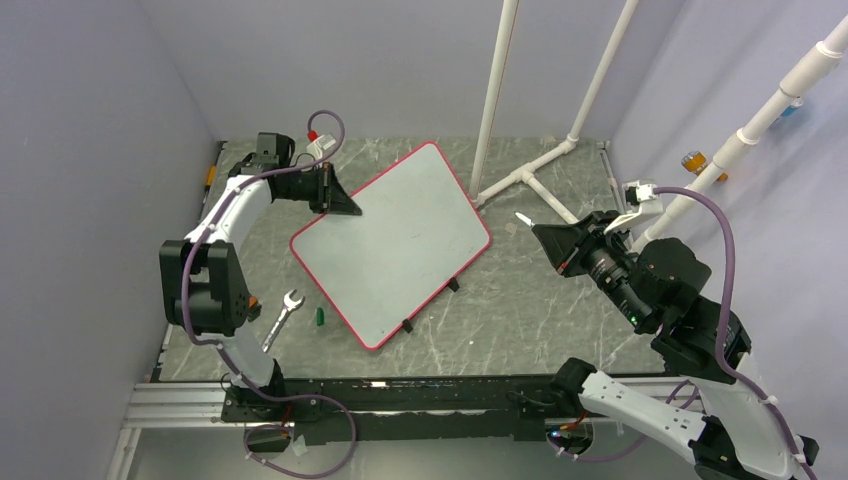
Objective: Write a sentence on the whiteboard
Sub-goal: Hold the whiteboard on the whiteboard stand, then write a sentence on the whiteboard.
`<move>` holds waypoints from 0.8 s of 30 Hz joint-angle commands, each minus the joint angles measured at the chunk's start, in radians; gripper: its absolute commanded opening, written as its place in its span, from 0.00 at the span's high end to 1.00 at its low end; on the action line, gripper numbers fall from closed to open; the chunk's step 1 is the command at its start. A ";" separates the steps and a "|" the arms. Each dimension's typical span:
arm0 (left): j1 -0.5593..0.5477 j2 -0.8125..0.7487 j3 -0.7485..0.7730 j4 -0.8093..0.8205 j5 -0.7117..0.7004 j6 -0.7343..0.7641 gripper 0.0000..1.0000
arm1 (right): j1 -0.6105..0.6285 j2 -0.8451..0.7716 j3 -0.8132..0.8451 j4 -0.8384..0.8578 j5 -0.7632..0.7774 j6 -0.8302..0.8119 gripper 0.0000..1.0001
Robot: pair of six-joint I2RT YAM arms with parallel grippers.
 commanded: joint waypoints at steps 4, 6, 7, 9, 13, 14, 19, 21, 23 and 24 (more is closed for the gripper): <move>-0.047 -0.074 0.053 -0.037 -0.074 0.118 1.00 | 0.001 -0.004 -0.004 0.025 -0.015 -0.002 1.00; -0.071 -0.089 0.053 -0.044 -0.094 0.135 1.00 | 0.000 -0.005 -0.009 0.026 -0.020 -0.005 1.00; -0.083 -0.097 0.051 -0.047 -0.107 0.141 1.00 | 0.000 -0.007 -0.014 0.029 -0.024 -0.008 1.00; -0.107 -0.116 0.047 -0.052 -0.142 0.156 1.00 | 0.000 -0.017 -0.026 0.041 -0.037 -0.015 1.00; -0.137 -0.158 0.041 -0.054 -0.217 0.164 1.00 | 0.001 -0.038 -0.065 0.064 -0.072 -0.038 1.00; -0.140 -0.169 0.039 -0.053 -0.221 0.160 1.00 | 0.000 -0.042 -0.076 0.071 -0.082 -0.045 1.00; -0.161 -0.219 -0.001 -0.018 -0.258 0.147 1.00 | 0.001 -0.067 -0.135 0.131 -0.156 -0.084 1.00; -0.173 -0.221 -0.001 -0.025 -0.277 0.154 1.00 | 0.001 -0.072 -0.159 0.161 -0.197 -0.102 1.00; -0.185 -0.217 0.005 -0.034 -0.296 0.160 1.00 | 0.001 -0.068 -0.180 0.183 -0.232 -0.122 1.00; -0.192 -0.216 0.006 -0.034 -0.301 0.162 1.00 | 0.000 -0.064 -0.189 0.195 -0.255 -0.132 1.00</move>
